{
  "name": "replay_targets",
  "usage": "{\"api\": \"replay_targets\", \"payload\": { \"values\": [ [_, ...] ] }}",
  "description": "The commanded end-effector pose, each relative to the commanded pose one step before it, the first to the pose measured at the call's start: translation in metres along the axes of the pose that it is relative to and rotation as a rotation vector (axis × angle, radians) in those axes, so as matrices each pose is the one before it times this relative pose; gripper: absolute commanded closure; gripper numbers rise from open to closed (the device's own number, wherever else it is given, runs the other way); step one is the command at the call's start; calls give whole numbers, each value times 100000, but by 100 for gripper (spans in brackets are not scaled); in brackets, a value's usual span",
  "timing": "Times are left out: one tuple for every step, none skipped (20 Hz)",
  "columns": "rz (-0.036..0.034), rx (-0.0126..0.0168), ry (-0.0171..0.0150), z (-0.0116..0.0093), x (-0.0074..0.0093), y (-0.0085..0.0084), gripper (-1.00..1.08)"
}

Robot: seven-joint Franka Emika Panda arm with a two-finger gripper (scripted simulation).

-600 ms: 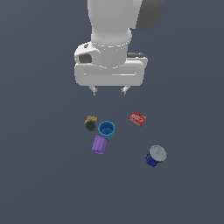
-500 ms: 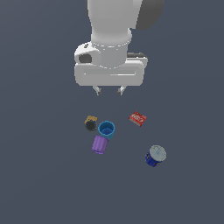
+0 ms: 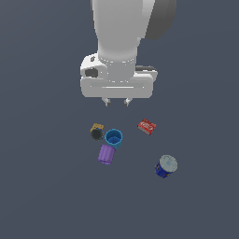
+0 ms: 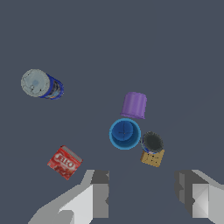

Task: Pick up a designated object from a clutter of objects.

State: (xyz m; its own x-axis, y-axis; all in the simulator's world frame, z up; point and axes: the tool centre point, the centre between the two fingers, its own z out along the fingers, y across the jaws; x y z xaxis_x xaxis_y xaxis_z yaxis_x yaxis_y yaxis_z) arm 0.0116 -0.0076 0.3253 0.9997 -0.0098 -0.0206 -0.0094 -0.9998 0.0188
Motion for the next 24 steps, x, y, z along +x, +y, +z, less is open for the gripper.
{"api": "replay_targets", "payload": {
  "values": [
    [1392,182,-2854,961,342,-68,-20],
    [687,95,-1373,454,176,-33,-20],
    [744,104,-1487,492,190,-36,-20],
    [801,112,-1603,530,205,-39,-20],
    [860,121,-1719,569,219,-41,-20],
    [919,131,-1839,608,234,-44,-20],
    [978,140,-1958,648,249,-46,-20],
    [1038,150,-2080,688,264,-49,-20],
    [1094,160,-2192,724,277,-52,-20],
    [1109,164,-2224,735,281,-52,-20],
    [1115,167,-2236,738,283,-52,-20],
    [1121,169,-2249,742,284,-52,-20],
    [1126,172,-2261,745,285,-52,-20],
    [1132,175,-2273,749,287,-52,-20],
    [1138,178,-2288,754,288,-52,-20],
    [1145,181,-2301,757,290,-53,-20],
    [1152,184,-2316,762,292,-52,-20],
    [1158,187,-2330,766,293,-53,-20],
    [1166,191,-2347,771,295,-53,-20],
    [1174,194,-2362,776,296,-53,-20],
    [1182,198,-2379,781,298,-53,-20],
    [1190,201,-2396,786,300,-53,-20],
    [1200,205,-2416,792,302,-53,-20],
    [1191,207,-2397,785,299,-53,-20]
  ]
}}
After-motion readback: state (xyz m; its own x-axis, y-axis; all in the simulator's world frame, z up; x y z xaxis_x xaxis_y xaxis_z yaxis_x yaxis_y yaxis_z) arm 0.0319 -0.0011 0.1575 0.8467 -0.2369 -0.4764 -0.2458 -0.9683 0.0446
